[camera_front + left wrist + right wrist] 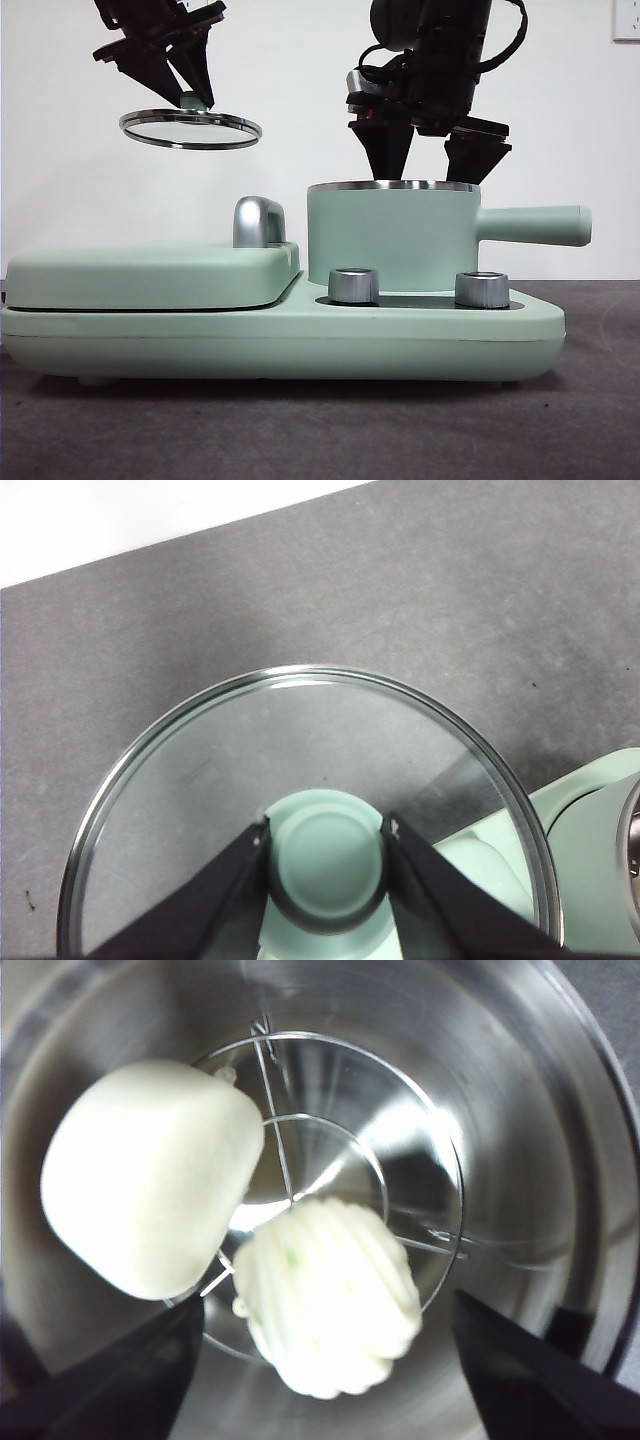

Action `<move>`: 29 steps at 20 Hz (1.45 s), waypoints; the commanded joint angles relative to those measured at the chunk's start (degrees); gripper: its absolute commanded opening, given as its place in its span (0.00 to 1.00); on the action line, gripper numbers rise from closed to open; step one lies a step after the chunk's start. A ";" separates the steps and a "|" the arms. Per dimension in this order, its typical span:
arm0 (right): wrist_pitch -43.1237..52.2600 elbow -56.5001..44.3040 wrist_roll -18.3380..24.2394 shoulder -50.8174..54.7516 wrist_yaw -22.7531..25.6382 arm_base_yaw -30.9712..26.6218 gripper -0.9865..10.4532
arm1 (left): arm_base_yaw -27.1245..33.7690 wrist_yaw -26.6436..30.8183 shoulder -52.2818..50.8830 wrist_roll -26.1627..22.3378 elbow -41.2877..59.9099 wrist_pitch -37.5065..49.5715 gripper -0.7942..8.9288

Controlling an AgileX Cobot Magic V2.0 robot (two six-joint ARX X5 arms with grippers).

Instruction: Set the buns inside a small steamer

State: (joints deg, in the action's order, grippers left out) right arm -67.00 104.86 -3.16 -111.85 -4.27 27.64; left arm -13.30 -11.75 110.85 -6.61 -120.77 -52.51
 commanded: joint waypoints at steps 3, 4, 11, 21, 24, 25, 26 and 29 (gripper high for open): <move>-0.79 3.28 0.15 -0.59 0.24 0.26 0.45 | -0.22 -0.11 0.20 0.24 -2.40 1.29 0.23; -1.27 4.48 0.15 -0.02 0.22 0.26 0.45 | -0.22 -0.11 0.20 0.22 -2.40 1.29 0.23; -10.05 9.86 0.90 8.68 1.42 0.26 0.44 | -1.27 -2.36 0.20 0.90 -2.40 1.20 0.23; -14.25 -5.57 0.24 33.22 1.31 6.71 0.44 | -9.22 -2.40 0.20 1.66 -2.40 0.94 0.23; -10.14 -15.58 -2.62 43.95 1.31 8.50 0.44 | -12.50 -2.40 0.20 1.90 -2.40 0.63 0.23; -7.19 -19.10 -3.98 47.54 1.31 9.01 0.44 | -13.44 -2.38 0.20 2.23 -2.40 0.57 0.23; -3.37 -23.47 -5.16 51.91 1.31 9.42 0.44 | -14.62 -2.38 0.20 2.71 -2.40 0.57 0.23; 5.03 -34.84 -8.02 63.14 1.31 10.14 0.44 | -17.66 -2.38 0.20 3.21 -2.40 0.48 0.23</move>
State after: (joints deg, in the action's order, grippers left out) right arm -62.35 69.91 -9.19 -48.38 -2.98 37.28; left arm -30.59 -13.69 110.85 -4.10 -120.77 -53.01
